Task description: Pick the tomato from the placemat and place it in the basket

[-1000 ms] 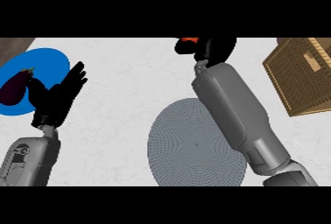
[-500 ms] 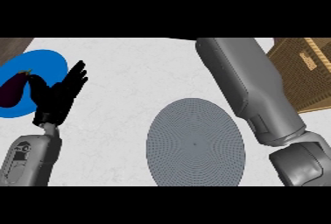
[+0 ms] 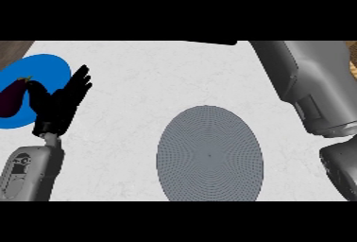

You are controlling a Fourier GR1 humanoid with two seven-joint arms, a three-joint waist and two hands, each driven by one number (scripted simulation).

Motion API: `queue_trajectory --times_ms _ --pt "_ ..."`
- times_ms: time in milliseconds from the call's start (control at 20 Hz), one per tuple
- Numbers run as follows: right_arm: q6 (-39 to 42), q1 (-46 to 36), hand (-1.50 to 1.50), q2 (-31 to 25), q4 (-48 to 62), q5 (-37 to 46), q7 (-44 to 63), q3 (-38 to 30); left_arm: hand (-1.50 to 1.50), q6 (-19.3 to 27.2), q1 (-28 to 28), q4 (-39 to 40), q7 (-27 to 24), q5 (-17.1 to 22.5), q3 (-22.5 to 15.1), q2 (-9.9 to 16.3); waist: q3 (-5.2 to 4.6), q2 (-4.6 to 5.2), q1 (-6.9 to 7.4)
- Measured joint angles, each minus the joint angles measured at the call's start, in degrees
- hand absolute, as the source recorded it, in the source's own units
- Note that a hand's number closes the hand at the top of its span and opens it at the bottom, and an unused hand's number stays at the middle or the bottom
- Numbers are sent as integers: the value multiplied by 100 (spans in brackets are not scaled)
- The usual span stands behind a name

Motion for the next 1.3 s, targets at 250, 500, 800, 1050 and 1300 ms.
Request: queue_trajectory --times_ms 250,500,800,1050,1300 --pt "113 -252 150 -402 451 346 189 -125 0 -8 42 36 -91 -33 3 14 -2 9 -25" --pt "189 -268 150 -761 793 636 332 -186 0 27 51 28 -27 -22 31 5 7 -4 -87" --pt "112 -77 150 -966 980 782 368 -326 0 34 140 0 -31 17 93 11 17 -45 -184" --pt "-26 207 150 -984 1037 881 329 -398 0 21 231 16 -55 22 144 50 24 -87 -295" --pt "-328 523 150 -988 931 894 238 -549 0 59 302 -33 -55 1 144 25 29 -108 -349"
